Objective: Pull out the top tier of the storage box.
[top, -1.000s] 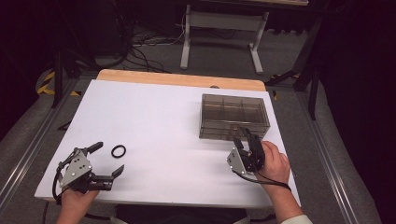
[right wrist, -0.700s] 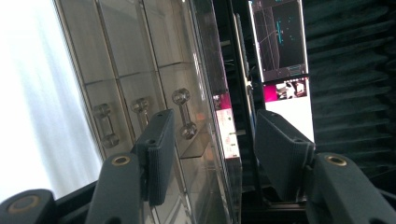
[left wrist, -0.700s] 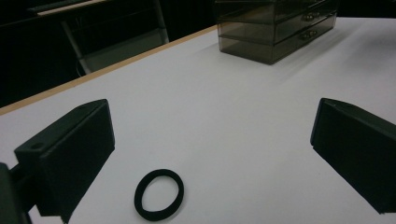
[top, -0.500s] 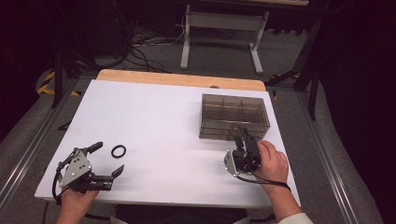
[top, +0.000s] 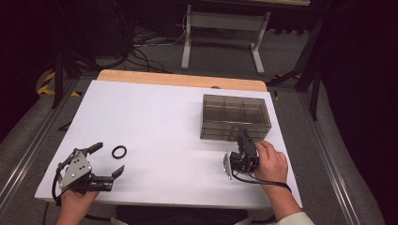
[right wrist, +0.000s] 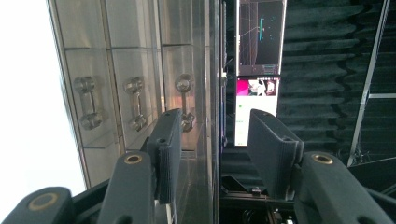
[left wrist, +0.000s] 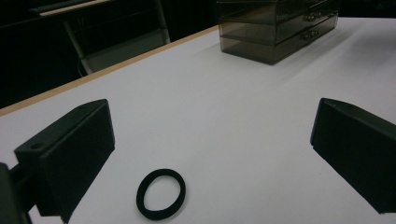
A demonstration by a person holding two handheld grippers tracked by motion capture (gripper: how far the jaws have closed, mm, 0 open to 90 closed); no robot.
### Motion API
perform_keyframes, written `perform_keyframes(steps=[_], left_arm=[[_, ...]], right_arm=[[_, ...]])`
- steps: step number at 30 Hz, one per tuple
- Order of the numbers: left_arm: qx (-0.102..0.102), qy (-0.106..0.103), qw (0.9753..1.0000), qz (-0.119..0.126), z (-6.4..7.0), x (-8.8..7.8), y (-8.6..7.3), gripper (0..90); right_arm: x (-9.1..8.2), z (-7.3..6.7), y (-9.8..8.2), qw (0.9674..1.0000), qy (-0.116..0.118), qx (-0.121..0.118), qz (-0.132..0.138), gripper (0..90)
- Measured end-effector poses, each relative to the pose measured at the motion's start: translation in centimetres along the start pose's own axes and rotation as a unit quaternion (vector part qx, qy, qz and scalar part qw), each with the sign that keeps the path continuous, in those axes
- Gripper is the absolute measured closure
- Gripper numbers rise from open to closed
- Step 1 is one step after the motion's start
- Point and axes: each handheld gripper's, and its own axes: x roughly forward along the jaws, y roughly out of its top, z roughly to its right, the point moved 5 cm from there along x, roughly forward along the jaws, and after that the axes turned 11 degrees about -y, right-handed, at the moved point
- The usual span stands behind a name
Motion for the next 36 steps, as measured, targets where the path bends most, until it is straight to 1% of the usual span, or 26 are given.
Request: perform_keyframes(steps=[1, 3, 4, 5, 6, 7, 8, 9, 11, 13, 16, 17, 18, 20, 21, 22, 23, 25, 26, 29, 30, 32, 33, 35, 36], left_arm=[[0.000, 0.000, 1.0000, 0.000, 0.0, 0.0, 0.0, 0.7], [0.002, 0.001, 1.0000, 0.000, 0.0, 0.0, 0.0, 0.7], [0.002, 0.001, 1.0000, 0.000, 0.0, 0.0, 0.0, 0.7], [0.002, 0.001, 1.0000, -0.001, 0.0, 0.0, 0.0, 0.7], [0.002, 0.001, 1.0000, -0.001, 0.0, 0.0, 0.0, 0.7], [0.002, 0.000, 1.0000, -0.001, 0.0, 0.1, 0.0, 0.7], [0.002, 0.000, 1.0000, -0.001, 0.0, 0.0, 0.0, 0.7], [0.002, 0.000, 1.0000, -0.001, 0.0, 0.0, 0.0, 0.7], [0.004, 0.002, 1.0000, -0.001, 0.0, 0.0, 0.0, 0.7], [0.002, 0.001, 1.0000, -0.001, 0.0, 0.0, 0.0, 0.7], [0.003, 0.000, 1.0000, -0.001, 0.0, 0.0, 0.0, 0.7], [0.002, 0.000, 1.0000, -0.001, 0.0, 0.0, 0.0, 0.7], [0.002, 0.000, 1.0000, -0.001, 0.0, 0.0, 0.0, 0.7], [0.002, 0.001, 1.0000, -0.001, 0.0, 0.0, 0.0, 0.7], [0.002, 0.000, 1.0000, -0.001, 0.0, 0.0, 0.0, 0.7], [0.002, 0.000, 1.0000, -0.001, 0.0, 0.0, 0.0, 0.7], [0.003, 0.000, 1.0000, -0.001, 0.0, 0.0, 0.0, 0.7], [0.002, 0.000, 1.0000, 0.000, 0.0, 0.0, 0.0, 0.7], [0.002, 0.000, 1.0000, 0.000, 0.0, 0.0, 0.0, 0.7], [0.002, 0.000, 1.0000, 0.000, 0.0, 0.0, 0.0, 0.7], [0.002, 0.000, 1.0000, -0.001, 0.0, 0.0, 0.0, 0.7], [0.002, 0.000, 1.0000, -0.001, 0.0, 0.0, 0.0, 0.7], [0.003, 0.000, 1.0000, -0.001, 0.0, 0.0, 0.0, 0.7], [0.002, 0.000, 1.0000, -0.001, 0.0, 0.0, 0.0, 0.7], [0.002, 0.000, 1.0000, -0.001, 0.0, 0.0, 0.0, 0.7]], right_arm=[[0.0, 0.0, 0.0, 1.0000, 0.000, 0.000, 0.000, 55.6], [0.3, -0.1, 0.0, 0.9998, -0.003, -0.020, 0.004, 56.2], [0.3, -0.1, 0.0, 0.9998, -0.003, -0.020, 0.004, 56.2], [0.4, -0.3, 0.0, 0.9996, -0.003, -0.027, 0.002, 56.4], [0.4, -0.3, 0.0, 0.9996, -0.003, -0.027, 0.002, 56.4], [0.5, -0.3, 0.1, 0.9993, -0.006, -0.036, 0.008, 56.4], [0.4, -0.7, 0.0, 0.9995, -0.003, -0.030, -0.004, 56.8], [0.5, -0.7, 0.0, 0.9994, -0.004, -0.033, -0.005, 57.1], [0.7, -0.6, 0.1, 0.9987, -0.009, -0.049, 0.007, 57.6], [0.7, -0.7, 0.1, 0.9987, -0.005, -0.050, 0.003, 57.9], [0.8, -0.8, 0.0, 0.9986, -0.011, -0.051, 0.003, 58.9], [0.7, -1.0, -0.1, 0.9991, -0.007, -0.041, -0.009, 59.3], [0.9, -1.0, -0.1, 0.9988, -0.009, -0.047, -0.003, 59.8], [1.1, -1.1, -0.2, 0.9989, -0.010, -0.046, -0.006, 61.7], [1.3, -1.1, -0.1, 0.9986, -0.009, -0.052, -0.002, 62.2], [1.3, -1.1, -0.1, 0.9986, -0.009, -0.052, -0.002, 62.2], [1.3, -1.3, -0.3, 0.9989, -0.007, -0.045, -0.009, 62.8], [1.6, -1.3, -0.2, 0.9983, -0.008, -0.057, -0.004, 65.9], [1.6, -1.5, -0.3, 0.9988, -0.006, -0.046, -0.013, 66.5], [1.7, -1.6, -0.3, 0.9988, -0.006, -0.047, -0.015, 68.6], [1.9, -1.6, -0.3, 0.9986, -0.009, -0.051, -0.009, 69.1], [1.9, -1.7, -0.3, 0.9986, -0.008, -0.051, -0.012, 69.7], [2.0, -1.8, -0.3, 0.9985, -0.010, -0.053, -0.011, 71.7], [2.0, -1.8, -0.2, 0.9984, -0.013, -0.054, -0.008, 72.6], [2.1, -1.9, -0.3, 0.9984, -0.010, -0.054, -0.012, 74.0]])
